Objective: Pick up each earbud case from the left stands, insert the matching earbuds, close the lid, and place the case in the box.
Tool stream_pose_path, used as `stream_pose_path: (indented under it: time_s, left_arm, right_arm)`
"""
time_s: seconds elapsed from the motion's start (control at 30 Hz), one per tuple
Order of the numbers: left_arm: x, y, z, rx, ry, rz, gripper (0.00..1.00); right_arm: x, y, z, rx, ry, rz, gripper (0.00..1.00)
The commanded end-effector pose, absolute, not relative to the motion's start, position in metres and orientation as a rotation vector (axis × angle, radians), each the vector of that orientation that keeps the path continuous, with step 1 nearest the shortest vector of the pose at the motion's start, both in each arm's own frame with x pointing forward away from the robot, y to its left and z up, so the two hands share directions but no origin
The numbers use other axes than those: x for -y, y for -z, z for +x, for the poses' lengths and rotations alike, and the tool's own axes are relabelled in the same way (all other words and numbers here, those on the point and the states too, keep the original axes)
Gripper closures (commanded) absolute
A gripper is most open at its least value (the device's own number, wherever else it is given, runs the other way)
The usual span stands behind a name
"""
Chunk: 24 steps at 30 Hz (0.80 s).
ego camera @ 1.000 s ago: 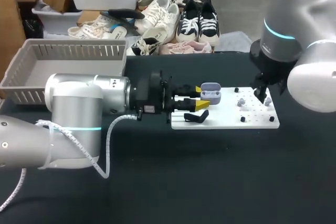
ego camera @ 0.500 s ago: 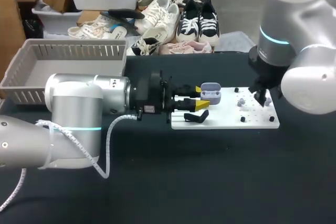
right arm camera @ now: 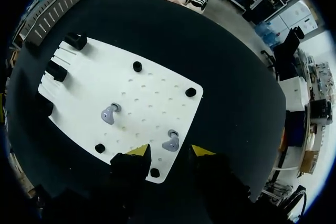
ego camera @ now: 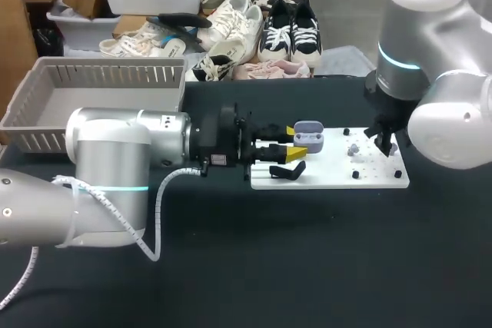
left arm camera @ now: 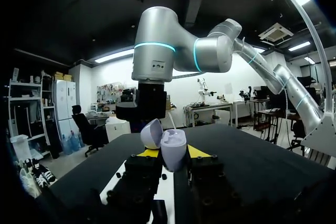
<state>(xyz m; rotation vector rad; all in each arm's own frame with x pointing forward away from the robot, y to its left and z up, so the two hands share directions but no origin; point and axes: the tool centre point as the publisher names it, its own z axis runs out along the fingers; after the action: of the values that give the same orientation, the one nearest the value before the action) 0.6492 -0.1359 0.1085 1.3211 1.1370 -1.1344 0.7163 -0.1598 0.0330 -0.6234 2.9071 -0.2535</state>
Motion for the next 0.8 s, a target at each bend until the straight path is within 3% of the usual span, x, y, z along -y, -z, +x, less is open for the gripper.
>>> stream_pose_path:
  time_s: [0.03, 0.8]
  left_arm:
    - [0.1361, -0.1081, 0.648, -1.138, 1.13, 1.317, 1.0]
    - [0.1361, -0.1081, 0.648, -1.138, 1.13, 1.317, 1.0]
  right_arm:
    - [0.1609, -0.0296, 0.7166, -2.907, 0.257, -0.616, 0.57]
    - [0.1595, -0.0221, 0.72, -2.911, 0.256, -0.633, 0.64]
